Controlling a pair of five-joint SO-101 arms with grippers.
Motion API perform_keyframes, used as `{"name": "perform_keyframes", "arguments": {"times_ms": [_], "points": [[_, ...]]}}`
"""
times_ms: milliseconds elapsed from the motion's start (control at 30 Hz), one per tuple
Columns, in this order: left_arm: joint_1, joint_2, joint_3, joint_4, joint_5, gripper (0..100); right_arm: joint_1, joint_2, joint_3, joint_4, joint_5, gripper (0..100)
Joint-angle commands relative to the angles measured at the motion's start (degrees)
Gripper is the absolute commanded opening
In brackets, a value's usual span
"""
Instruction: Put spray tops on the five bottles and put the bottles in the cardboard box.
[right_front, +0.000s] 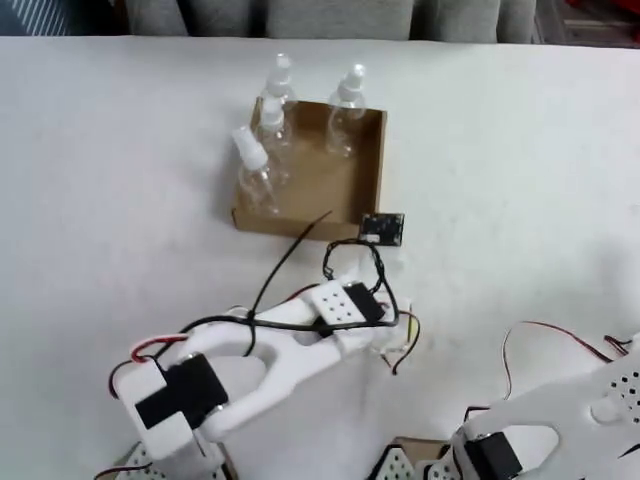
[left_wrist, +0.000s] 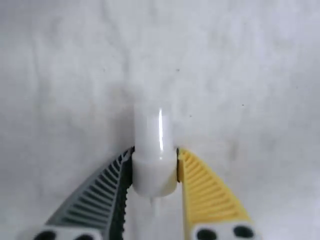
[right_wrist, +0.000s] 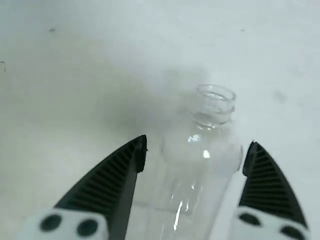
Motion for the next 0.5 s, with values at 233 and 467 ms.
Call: {"name": "perform_keyframes", "arguments": {"times_ms": [233,467], "points": [[0.6,-3.6,-0.4,0.4,-0.7,2,-0.5,-1.8,-0.2,1.1,0.9,4.3],[0.6,-3.6,-0.4,0.4,-0.7,2,-1.4,-2.7,-0.3,1.4,-1.0,3.4]]}}
